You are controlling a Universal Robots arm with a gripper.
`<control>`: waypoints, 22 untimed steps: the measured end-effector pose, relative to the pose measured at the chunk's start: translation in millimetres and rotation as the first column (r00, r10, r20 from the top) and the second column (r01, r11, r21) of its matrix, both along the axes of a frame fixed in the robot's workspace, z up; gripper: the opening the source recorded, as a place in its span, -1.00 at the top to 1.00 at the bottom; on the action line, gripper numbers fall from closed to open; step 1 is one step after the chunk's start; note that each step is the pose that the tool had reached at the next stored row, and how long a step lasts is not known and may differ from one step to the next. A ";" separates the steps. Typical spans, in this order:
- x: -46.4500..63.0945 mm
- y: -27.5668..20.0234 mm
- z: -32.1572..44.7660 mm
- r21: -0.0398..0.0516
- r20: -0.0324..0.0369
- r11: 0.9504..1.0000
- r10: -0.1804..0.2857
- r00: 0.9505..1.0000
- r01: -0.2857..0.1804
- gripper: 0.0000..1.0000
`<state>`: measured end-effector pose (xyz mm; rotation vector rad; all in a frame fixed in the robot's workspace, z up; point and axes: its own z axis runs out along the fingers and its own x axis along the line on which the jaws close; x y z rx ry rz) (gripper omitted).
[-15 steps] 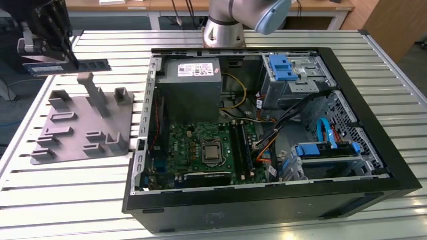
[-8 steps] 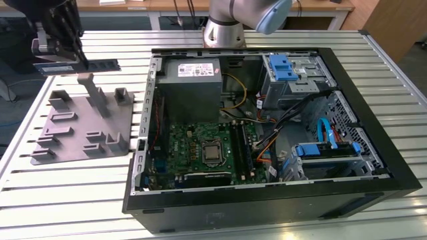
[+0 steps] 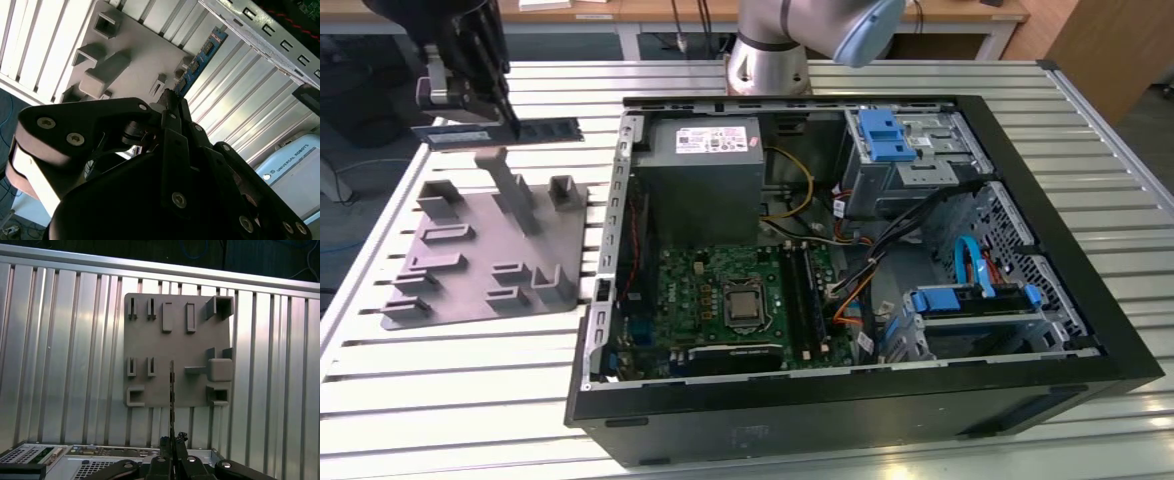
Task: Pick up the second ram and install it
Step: 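Pick up the second ram and move it above second insertion slot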
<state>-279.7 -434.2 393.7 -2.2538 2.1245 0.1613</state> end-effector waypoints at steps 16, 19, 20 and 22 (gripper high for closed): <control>36.1 0.0 0.0 0.000 0.000 1.000 0.000 1.000 0.000 0.73; 43.5 0.0 0.0 0.000 0.000 1.000 0.000 1.000 0.000 0.73; 46.0 0.0 0.1 0.000 -0.001 1.000 0.000 1.000 0.000 0.73; 51.0 0.0 0.0 0.000 -0.001 1.000 0.000 1.000 0.000 0.73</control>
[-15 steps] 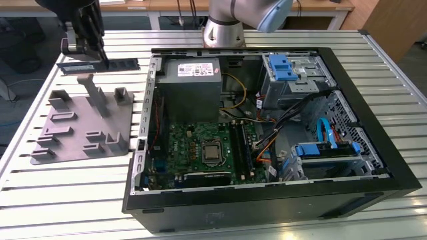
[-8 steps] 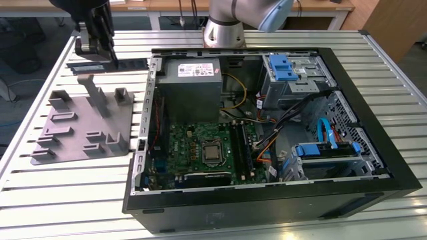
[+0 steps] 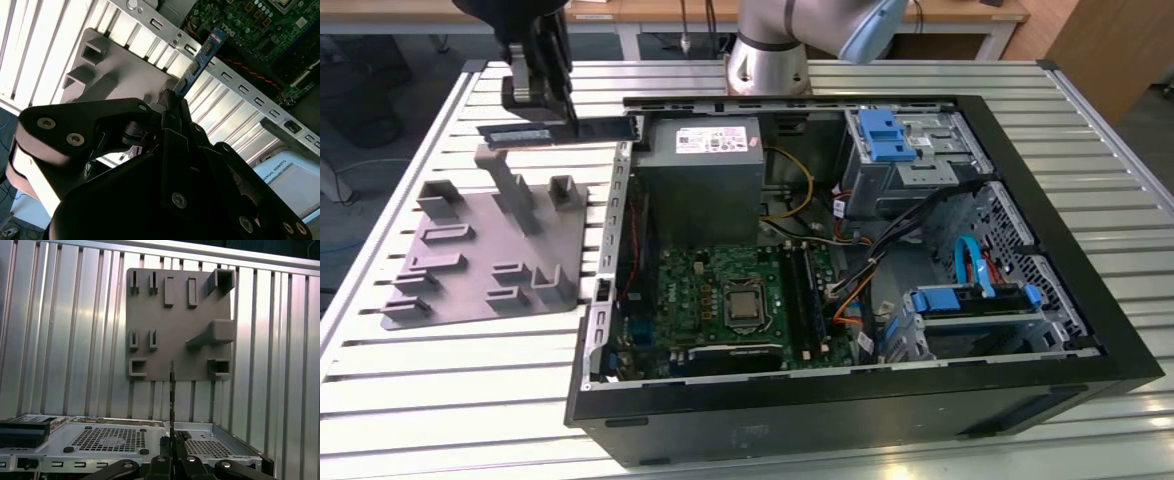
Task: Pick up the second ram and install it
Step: 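Pick up the second ram and move it above second insertion slot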
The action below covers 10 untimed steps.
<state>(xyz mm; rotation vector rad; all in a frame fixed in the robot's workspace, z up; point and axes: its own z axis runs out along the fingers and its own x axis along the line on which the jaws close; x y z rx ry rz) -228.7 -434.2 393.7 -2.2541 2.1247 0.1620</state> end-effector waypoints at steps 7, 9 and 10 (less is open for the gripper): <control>18.0 0.0 0.0 0.000 0.000 1.000 0.000 1.000 0.000 0.73; 23.0 0.0 0.0 0.000 -0.001 1.000 0.000 1.000 0.000 0.73; 25.5 0.0 0.0 0.000 -0.001 1.000 0.000 1.000 0.000 0.73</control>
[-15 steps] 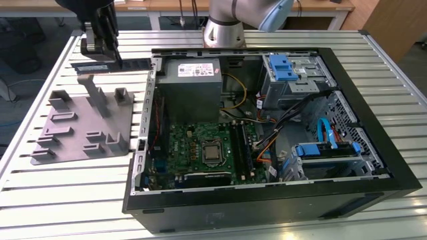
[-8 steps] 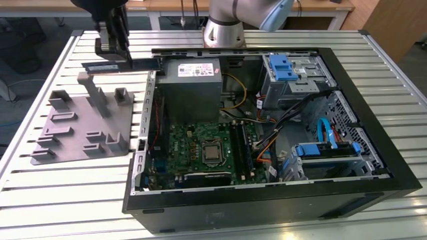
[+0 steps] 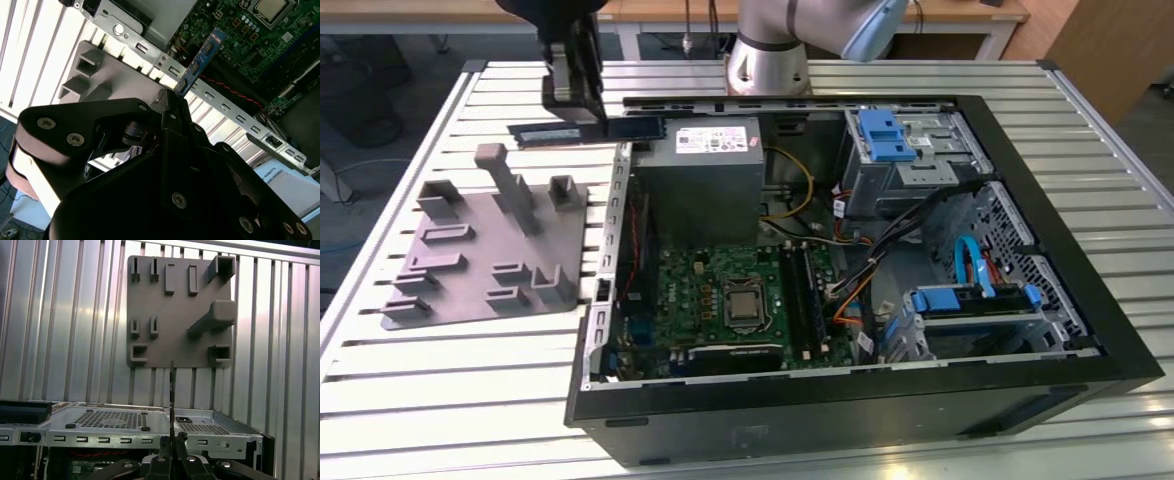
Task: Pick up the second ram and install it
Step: 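Pick up the second ram and move it above second insertion slot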
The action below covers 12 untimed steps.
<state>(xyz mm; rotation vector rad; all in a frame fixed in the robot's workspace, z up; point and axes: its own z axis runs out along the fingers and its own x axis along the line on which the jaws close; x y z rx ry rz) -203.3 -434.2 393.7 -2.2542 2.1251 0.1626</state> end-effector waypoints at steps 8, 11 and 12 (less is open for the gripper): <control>19.4 0.0 0.0 0.000 0.000 1.000 0.000 1.000 0.000 0.73; 26.5 0.0 0.0 0.000 -0.001 1.000 0.000 1.000 0.000 0.73; 29.1 0.0 0.0 0.000 -0.001 1.000 0.000 1.000 0.000 0.73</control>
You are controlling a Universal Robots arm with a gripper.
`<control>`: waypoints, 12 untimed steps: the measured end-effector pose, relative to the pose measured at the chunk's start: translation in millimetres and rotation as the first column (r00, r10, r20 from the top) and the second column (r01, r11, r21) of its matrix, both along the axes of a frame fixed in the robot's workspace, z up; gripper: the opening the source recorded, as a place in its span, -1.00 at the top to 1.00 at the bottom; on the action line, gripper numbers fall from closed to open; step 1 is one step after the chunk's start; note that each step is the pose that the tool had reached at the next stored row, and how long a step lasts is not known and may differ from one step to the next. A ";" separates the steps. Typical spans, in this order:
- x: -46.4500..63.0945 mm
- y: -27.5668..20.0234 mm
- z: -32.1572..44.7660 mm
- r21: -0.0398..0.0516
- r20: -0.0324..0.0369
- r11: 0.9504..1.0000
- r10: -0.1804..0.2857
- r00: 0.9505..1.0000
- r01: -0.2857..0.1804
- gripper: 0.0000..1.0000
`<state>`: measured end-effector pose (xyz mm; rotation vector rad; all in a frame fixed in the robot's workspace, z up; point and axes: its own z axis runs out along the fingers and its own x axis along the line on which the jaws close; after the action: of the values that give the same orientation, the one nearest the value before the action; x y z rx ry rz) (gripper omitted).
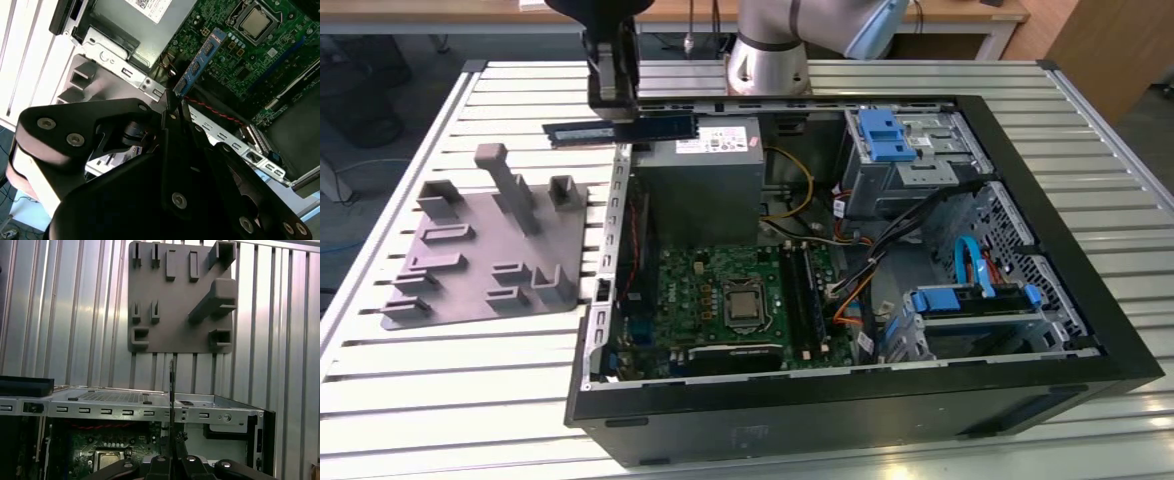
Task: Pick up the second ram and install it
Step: 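Pick up the second ram and move it above second insertion slot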
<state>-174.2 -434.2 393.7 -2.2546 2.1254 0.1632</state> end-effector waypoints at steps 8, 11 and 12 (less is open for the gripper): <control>22.5 0.0 -0.1 0.000 -0.001 1.000 0.000 1.000 0.000 0.73; 31.2 0.0 -0.1 0.000 -0.001 1.000 0.000 1.000 0.000 0.73; 34.0 0.0 -0.1 0.000 -0.001 1.000 0.000 1.000 0.000 0.73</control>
<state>-140.1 -434.2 393.6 -2.2552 2.1260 0.1650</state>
